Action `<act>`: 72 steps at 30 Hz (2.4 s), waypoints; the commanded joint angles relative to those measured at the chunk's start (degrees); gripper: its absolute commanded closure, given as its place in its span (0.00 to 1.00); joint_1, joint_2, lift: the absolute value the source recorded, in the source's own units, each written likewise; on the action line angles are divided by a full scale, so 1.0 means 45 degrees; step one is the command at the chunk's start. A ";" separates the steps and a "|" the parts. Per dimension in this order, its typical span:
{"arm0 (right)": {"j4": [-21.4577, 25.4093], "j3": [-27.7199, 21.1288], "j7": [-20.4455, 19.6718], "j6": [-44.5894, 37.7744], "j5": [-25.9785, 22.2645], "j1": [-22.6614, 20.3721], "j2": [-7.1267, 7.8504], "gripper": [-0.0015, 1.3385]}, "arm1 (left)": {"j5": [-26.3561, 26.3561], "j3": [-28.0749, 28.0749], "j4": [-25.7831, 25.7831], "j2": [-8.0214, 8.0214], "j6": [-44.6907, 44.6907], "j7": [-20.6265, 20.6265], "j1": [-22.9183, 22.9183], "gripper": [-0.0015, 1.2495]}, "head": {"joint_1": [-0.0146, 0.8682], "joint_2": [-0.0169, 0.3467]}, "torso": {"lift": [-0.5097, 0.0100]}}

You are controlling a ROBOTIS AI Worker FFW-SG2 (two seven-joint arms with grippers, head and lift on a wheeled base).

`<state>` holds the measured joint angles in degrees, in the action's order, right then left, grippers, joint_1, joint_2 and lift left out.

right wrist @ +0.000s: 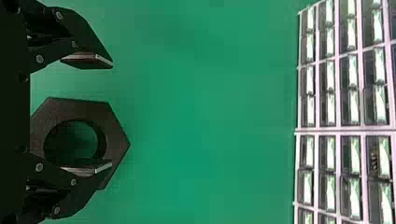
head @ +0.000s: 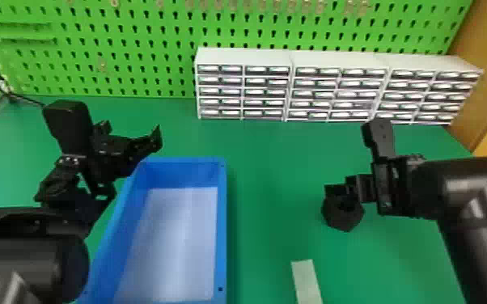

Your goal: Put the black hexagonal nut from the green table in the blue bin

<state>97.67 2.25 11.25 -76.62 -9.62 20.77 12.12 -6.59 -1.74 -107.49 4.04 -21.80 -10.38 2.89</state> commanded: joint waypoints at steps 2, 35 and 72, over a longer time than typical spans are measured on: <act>-0.0006 -0.0090 0.0000 -0.0063 0.0224 -0.0123 0.0081 0.38 | 0.0000 -0.0004 0.0000 0.0000 0.0000 0.0003 -0.0018 0.10 | 0.80 0.07 | 0.79; -0.0240 -0.0891 0.0098 0.0269 0.1670 -0.0455 0.0354 0.38 | -0.0020 -0.0004 0.0000 0.0000 -0.0020 -0.0056 -0.0018 0.10 | 0.80 0.07 | 0.79; -0.2623 -0.0754 0.1895 0.2164 0.3662 0.0131 -0.0290 0.38 | -0.0040 -0.0004 0.0000 0.0020 -0.0020 -0.0095 -0.0037 0.10 | 0.80 0.07 | 0.79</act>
<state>86.40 -1.13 19.66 -67.78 6.62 21.47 10.92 -6.76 -1.76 -107.49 4.11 -21.88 -10.81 2.81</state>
